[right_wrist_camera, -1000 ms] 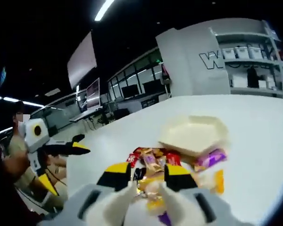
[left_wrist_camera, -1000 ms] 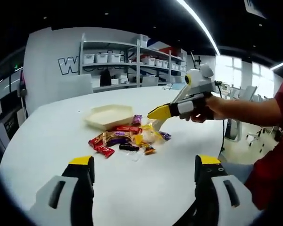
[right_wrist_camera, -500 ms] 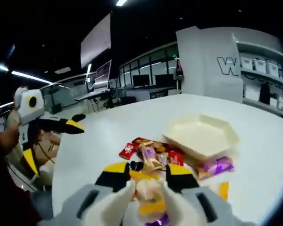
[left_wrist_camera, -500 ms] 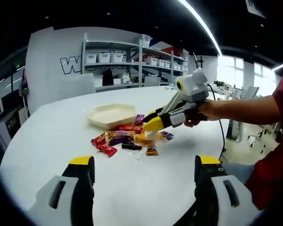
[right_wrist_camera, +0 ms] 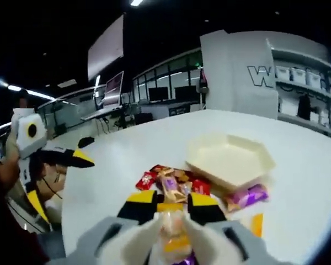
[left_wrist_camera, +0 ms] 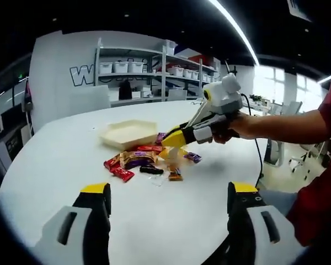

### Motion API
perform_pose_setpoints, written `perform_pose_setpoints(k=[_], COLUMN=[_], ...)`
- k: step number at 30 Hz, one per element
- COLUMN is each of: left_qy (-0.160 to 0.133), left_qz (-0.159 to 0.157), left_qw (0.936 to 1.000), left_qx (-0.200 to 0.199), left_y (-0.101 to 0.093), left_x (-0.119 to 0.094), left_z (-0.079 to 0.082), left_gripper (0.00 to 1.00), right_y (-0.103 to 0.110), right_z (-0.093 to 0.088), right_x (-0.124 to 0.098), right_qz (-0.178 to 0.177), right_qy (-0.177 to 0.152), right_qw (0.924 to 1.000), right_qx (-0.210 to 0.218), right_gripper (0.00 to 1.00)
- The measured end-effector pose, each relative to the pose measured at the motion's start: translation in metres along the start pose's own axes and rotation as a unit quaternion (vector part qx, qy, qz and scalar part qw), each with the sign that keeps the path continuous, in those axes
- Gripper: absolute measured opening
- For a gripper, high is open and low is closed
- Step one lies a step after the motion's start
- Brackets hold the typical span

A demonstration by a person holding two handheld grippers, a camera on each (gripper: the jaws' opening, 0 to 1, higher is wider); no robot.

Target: Place the target food into the container with the food tongs after gripping and lifting it, then release it inside without dropping or visibly crushing the food.

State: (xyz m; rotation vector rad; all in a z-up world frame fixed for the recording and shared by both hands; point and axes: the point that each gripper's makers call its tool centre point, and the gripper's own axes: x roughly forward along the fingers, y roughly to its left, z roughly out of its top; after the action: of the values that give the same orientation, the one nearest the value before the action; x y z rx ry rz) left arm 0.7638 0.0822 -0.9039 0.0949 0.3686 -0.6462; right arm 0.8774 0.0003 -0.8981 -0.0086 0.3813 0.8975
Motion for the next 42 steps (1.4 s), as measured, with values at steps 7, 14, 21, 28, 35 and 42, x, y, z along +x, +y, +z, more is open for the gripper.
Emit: perform_pose_setpoints(k=[7, 14, 21, 28, 35, 42], left_qy=[0.008, 0.005, 0.005, 0.004, 0.004, 0.005], left_qz=[0.011, 0.009, 0.010, 0.012, 0.015, 0.019], left_qw=[0.9999, 0.9999, 0.9999, 0.9999, 0.9999, 0.9998], left_qx=[-0.006, -0.004, -0.004, -0.001, 0.002, 0.002], left_y=[0.005, 0.003, 0.004, 0.006, 0.008, 0.014], left_x=[0.000, 0.000, -0.001, -0.001, -0.002, -0.003], left_z=[-0.006, -0.004, -0.003, -0.001, 0.001, 0.002], left_gripper=[0.92, 0.92, 0.92, 0.91, 0.91, 0.90], right_y=[-0.012, -0.031, -0.047, -0.058, -0.068, -0.078], right_z=[0.034, 0.058, 0.066, 0.073, 0.081, 0.090], right_x=[-0.016, -0.013, 0.002, 0.019, 0.030, 0.040], right_qz=[-0.009, -0.022, -0.032, -0.042, -0.050, -0.057], right_qy=[-0.027, -0.038, -0.032, -0.029, -0.025, -0.024], right_qw=[0.9996, 0.9990, 0.9988, 0.9986, 0.9984, 0.9981], right_qx=[0.002, 0.011, 0.015, 0.015, 0.007, 0.003], right_gripper=[0.15, 0.15, 0.16, 0.16, 0.16, 0.16])
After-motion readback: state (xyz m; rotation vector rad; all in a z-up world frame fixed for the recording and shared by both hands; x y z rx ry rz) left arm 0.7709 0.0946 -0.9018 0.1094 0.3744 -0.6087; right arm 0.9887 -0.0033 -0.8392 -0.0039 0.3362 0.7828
